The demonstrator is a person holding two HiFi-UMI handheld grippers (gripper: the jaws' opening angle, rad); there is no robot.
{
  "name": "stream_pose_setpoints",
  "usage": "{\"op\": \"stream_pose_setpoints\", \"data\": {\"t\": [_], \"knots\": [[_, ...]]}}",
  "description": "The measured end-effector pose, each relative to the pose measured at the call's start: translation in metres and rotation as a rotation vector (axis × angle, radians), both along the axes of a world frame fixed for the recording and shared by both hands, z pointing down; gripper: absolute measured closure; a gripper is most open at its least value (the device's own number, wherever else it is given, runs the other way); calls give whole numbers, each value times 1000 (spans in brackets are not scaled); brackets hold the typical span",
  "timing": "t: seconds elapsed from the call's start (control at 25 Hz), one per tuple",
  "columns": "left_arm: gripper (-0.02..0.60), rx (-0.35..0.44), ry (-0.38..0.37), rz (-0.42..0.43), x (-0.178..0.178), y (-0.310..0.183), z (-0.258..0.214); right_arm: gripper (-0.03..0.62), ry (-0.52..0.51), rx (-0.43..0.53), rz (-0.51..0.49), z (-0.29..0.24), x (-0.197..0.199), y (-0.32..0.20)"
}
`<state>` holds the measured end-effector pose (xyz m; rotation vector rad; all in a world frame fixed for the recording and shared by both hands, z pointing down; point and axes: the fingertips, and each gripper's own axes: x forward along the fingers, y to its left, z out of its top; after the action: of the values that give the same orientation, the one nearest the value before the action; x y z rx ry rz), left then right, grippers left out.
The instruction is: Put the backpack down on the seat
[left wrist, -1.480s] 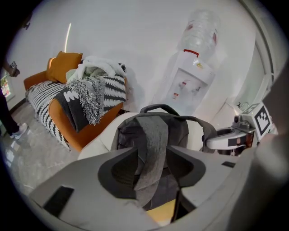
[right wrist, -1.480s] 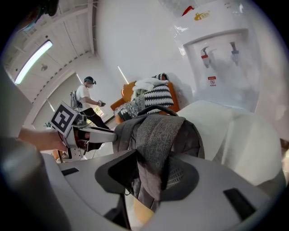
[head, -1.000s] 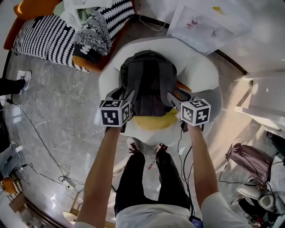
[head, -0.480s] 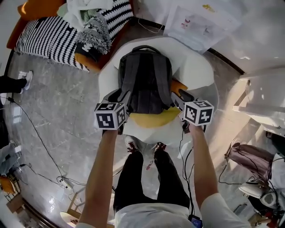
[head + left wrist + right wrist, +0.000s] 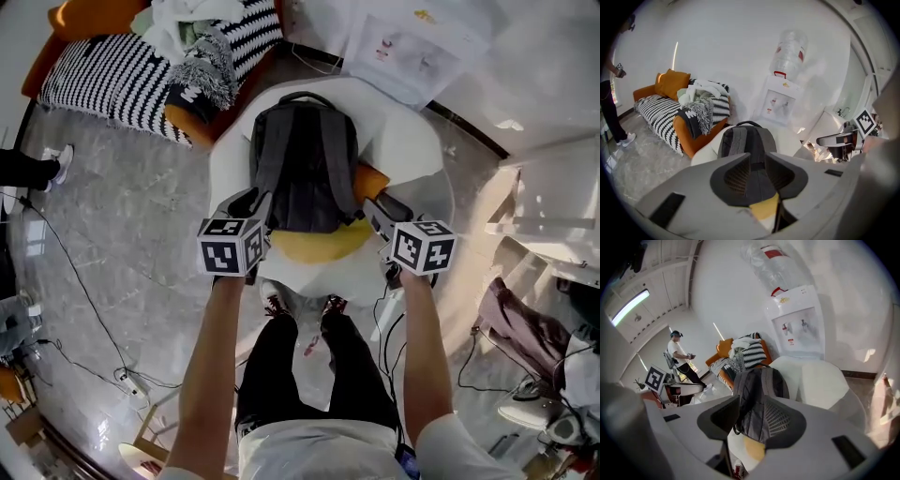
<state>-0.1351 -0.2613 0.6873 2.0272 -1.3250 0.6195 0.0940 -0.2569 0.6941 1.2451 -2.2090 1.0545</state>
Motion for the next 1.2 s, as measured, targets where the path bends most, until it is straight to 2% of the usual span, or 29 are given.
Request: {"op": "stream_pose_setpoints", "data": {"t": [0.12, 0.4, 0.48, 0.52, 1.0, 1.2], "knots": [[476, 6, -16, -2, -2, 10, -9, 473, 37, 17, -9, -10, 3, 12], [504, 16, -40, -17, -11, 33, -35, 528, 71, 9, -19, -33, 14, 38], [550, 26, -42, -25, -13, 38, -44, 556, 82, 18, -29, -43, 16, 40], [572, 31, -42, -30, -14, 40, -48, 559, 85, 25, -36, -49, 17, 41], [572, 96, 6, -31, -6, 59, -112, 589, 76, 98, -12, -140, 15, 40], [574, 139, 5, 6, -3, 65, -145, 589, 129, 129, -60, -164, 8, 44]]}}
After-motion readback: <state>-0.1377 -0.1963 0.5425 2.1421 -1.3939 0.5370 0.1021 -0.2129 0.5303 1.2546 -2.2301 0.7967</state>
